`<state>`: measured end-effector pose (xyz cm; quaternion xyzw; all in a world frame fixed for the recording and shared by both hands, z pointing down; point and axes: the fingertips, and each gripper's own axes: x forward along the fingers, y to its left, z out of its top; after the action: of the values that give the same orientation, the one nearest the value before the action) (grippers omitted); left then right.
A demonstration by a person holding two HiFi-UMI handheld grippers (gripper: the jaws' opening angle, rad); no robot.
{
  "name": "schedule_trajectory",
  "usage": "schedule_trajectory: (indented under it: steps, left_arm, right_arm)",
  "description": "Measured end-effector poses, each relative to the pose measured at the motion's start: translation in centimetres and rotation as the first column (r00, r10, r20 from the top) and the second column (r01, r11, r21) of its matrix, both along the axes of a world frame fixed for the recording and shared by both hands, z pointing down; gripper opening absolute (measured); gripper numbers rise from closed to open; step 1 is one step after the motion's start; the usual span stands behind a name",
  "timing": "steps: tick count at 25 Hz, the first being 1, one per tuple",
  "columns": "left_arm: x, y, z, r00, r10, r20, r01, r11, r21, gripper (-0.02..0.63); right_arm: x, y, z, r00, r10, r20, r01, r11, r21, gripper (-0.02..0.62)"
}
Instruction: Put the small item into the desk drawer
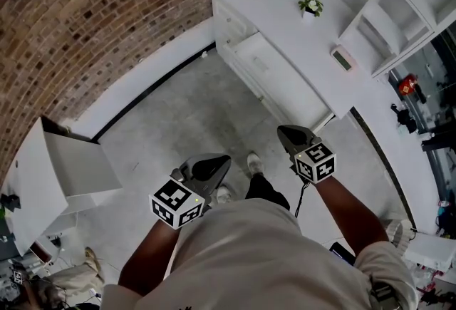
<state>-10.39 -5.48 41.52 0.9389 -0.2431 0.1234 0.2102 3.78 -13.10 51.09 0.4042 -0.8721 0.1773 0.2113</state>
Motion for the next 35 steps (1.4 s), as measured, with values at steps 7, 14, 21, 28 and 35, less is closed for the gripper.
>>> schedule_trajectory:
  steps: [7,14,21,28,35]
  left_arm:
    - [-1.2,2.8,0.8,1.0,0.011,0.018,-0.012,1.0,0.004,0.006]
    - [-1.8,4.7,1.1,1.0,0.02,0.021,-0.02,1.0,0.001,0.006]
    - [-2.0,5.9,1.1,0.999,0.032,0.024,-0.032,0.999,0.008,0.006]
    - [-2.5,6.1,1.2,1.0,0.017,0.017,-0.017,1.0,0.008,0.006]
    - [-3.3,6.1,1.3,1.0,-0.002,0.015,0.002,1.0,0.006,0.006]
  right_arm:
    - [-0.9,5.9,-2.4,0.999,-0.013,0.042,0.013,1.0,0.016,0.011]
    - [-1.4,9.3,-4.3,0.995,0.029,0.092,-0.032,0.999,0.034,0.011]
    - [-2.2,11.0,-5.5,0.993,0.035,0.116,-0.041,0.998,0.053,0.011]
    - [-2.5,11.3,-6.1,0.993,0.025,0.113,-0.033,0.997,0.069,0.011]
    - [-3.3,11.1,-6.5,0.995,0.002,0.1,-0.01,0.997,0.081,0.011]
